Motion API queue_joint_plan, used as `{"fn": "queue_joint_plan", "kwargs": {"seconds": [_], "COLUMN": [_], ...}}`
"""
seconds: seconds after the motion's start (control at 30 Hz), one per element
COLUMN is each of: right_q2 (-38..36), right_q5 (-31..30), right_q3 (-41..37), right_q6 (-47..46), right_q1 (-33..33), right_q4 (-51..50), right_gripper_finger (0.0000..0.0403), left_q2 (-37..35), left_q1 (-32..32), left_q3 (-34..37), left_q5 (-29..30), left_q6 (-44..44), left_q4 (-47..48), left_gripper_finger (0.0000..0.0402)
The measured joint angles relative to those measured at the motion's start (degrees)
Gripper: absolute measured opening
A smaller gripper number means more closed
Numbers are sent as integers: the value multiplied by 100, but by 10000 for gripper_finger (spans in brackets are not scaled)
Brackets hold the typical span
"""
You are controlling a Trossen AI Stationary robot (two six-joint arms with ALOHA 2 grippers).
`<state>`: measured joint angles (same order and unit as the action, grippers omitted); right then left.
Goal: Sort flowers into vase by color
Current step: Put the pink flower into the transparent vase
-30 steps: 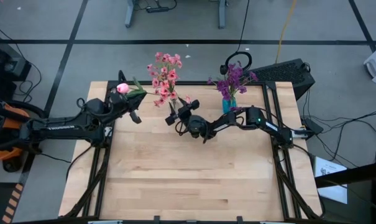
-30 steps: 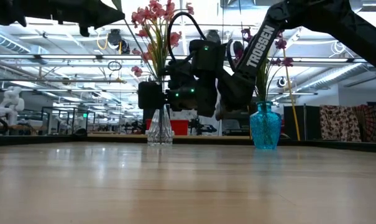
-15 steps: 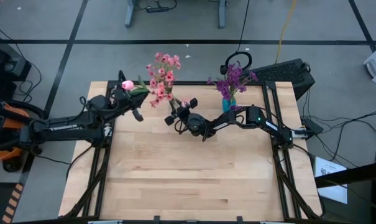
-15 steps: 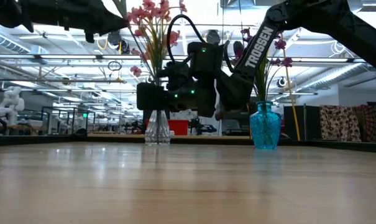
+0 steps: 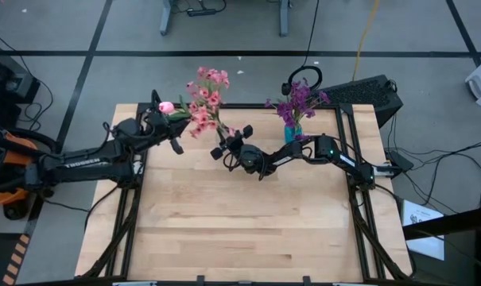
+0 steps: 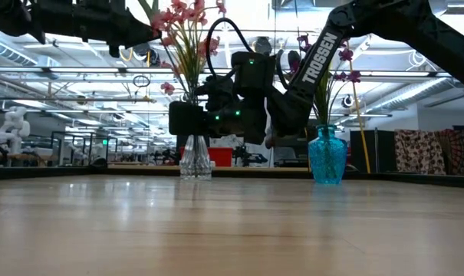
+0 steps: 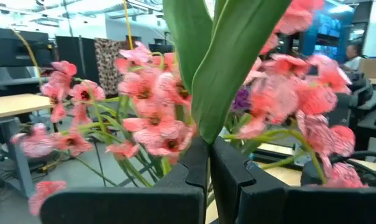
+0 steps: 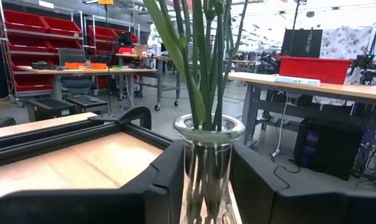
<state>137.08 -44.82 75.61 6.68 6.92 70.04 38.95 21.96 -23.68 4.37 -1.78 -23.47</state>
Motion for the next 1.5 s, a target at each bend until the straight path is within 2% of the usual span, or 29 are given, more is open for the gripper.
{"fn": "queue_joint_plan", "kwargs": {"seconds": [0.4,0.67,1.1,1.27,1.5], "right_q2": [0,-2,-4,-4,-4], "right_q5": [3,-27,26,24,24], "right_q3": [7,7,11,11,11], "right_q6": [-19,-202,-260,-275,-282], "right_q1": [0,9,0,0,0], "right_q4": [-11,-122,-166,-168,-168], "right_gripper_finger": [95,95,95,95,95], "left_q2": [753,1166,1398,1396,1182], "left_q1": [409,520,527,544,542], "left_q3": [-285,-293,-275,-275,-275], "left_q5": [-881,-917,-860,-866,-867], "left_q6": [-4,-7,89,299,295], "left_q4": [-24,-106,-191,-196,3], "left_gripper_finger": [12,12,17,66,193]}}
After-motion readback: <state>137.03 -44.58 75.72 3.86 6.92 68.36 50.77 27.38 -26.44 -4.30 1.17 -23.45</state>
